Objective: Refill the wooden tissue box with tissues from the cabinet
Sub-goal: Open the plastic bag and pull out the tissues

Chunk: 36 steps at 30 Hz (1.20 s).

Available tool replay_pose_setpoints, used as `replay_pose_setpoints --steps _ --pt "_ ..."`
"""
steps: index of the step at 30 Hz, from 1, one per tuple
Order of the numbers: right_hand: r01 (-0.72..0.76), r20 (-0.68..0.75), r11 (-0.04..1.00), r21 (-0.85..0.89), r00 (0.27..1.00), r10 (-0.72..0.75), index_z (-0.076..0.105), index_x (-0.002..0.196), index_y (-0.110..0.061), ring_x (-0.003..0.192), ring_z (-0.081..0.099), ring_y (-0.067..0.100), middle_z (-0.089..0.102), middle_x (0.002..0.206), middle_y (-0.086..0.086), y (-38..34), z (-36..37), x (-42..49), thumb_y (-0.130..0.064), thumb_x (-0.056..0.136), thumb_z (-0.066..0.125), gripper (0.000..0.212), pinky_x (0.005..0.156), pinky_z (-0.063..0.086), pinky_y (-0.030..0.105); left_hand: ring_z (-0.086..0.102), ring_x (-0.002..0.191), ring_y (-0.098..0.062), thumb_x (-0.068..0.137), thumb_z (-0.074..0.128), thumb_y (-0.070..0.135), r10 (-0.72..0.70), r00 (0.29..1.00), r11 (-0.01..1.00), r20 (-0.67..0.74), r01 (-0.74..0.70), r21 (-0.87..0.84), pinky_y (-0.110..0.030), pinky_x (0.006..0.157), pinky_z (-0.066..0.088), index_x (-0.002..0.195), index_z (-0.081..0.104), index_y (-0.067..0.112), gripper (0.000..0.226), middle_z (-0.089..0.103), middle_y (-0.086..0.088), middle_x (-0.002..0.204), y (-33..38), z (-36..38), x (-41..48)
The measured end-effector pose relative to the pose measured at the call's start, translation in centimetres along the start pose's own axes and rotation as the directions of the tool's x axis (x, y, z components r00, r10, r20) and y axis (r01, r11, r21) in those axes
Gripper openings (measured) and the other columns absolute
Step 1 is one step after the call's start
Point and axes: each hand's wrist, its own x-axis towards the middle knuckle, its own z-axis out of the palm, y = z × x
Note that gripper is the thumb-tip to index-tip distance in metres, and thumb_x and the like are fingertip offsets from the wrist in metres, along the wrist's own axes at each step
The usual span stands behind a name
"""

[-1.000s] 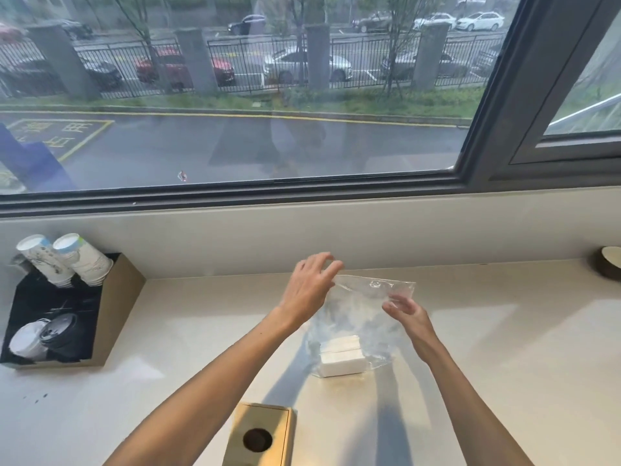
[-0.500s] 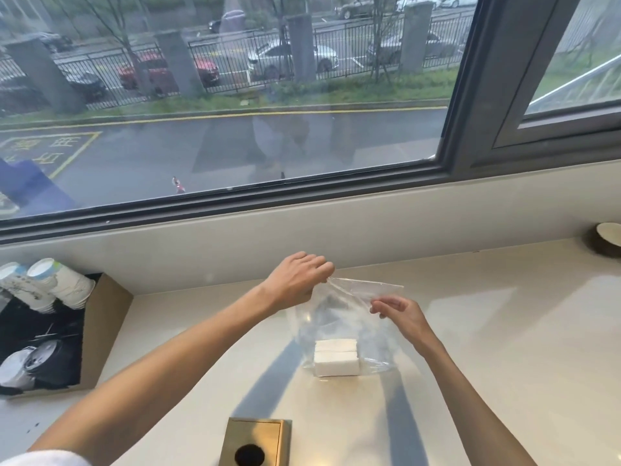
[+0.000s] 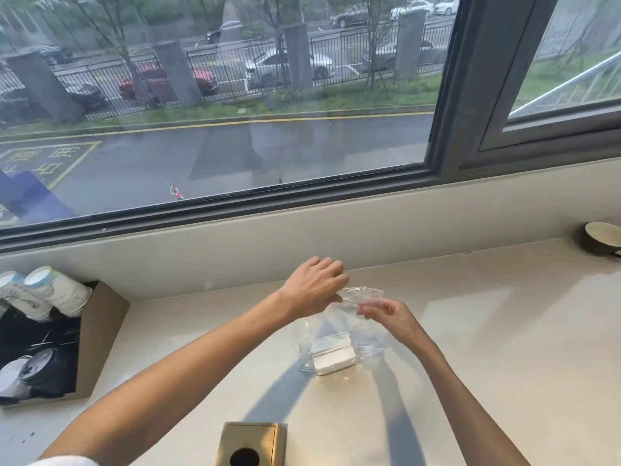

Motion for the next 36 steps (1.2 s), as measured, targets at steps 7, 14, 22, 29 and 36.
replay_pose_setpoints --steps 7,14,22,29,36 --pt "0.019 -0.085 0.991 -0.134 0.996 -0.03 0.081 0.091 -0.024 0.091 0.071 0.002 0.078 0.09 -0.01 -0.5 -0.7 -0.8 -0.036 0.087 0.07 0.017 0.084 0.05 0.019 0.06 0.088 -0.026 0.097 0.048 0.022 -0.049 0.999 0.973 0.012 0.051 -0.225 -0.034 0.07 0.043 0.098 0.055 0.017 0.008 0.056 -0.002 0.101 -0.2 -1.3 2.1" --pt "0.045 -0.033 0.982 -0.184 0.998 -0.052 0.078 0.106 -0.023 0.101 0.066 -0.005 0.074 0.104 -0.019 -1.2 -0.1 -0.9 -0.036 0.09 0.068 0.023 0.09 0.047 0.017 0.054 0.083 -0.02 0.097 0.048 0.037 -0.175 0.972 0.866 0.155 0.227 -0.446 -0.032 0.068 0.039 0.104 0.045 0.018 0.02 0.056 0.002 0.106 0.1 -3.1 2.5" --pt "0.052 -0.025 0.962 -0.266 0.998 -0.061 0.079 0.101 -0.026 0.092 0.067 -0.005 0.076 0.097 -0.017 -2.3 -0.3 -0.6 -0.034 0.094 0.064 0.018 0.081 0.046 0.013 0.062 0.091 -0.027 0.099 0.046 0.037 -0.251 0.963 0.852 0.101 0.269 -0.45 -0.036 0.071 0.048 0.099 0.055 0.018 0.021 0.063 0.0 0.102 1.6 -3.1 4.5" --pt "-0.025 -0.087 0.96 -0.279 0.996 0.0 0.078 0.102 -0.025 0.095 0.062 -0.019 0.074 0.099 -0.02 -2.7 -1.4 -1.4 -0.035 0.093 0.065 0.019 0.077 0.043 0.002 0.063 0.1 -0.011 0.094 0.052 0.05 -0.42 0.886 0.281 0.199 0.335 -0.9 -0.031 0.089 0.052 0.121 0.053 0.025 0.037 0.062 0.003 0.112 -1.0 -4.8 1.6" --pt "0.076 -0.081 0.971 -0.225 0.992 -0.096 0.074 0.112 -0.029 0.107 0.063 -0.005 0.073 0.11 -0.017 -5.3 -1.4 -2.3 -0.038 0.092 0.065 0.023 0.093 0.046 0.016 0.037 0.132 0.004 0.071 0.072 0.058 -0.449 0.846 0.13 0.287 0.379 -0.916 -0.02 0.109 0.028 0.141 0.032 0.045 0.081 0.047 0.019 0.139 1.6 -0.8 -10.7"
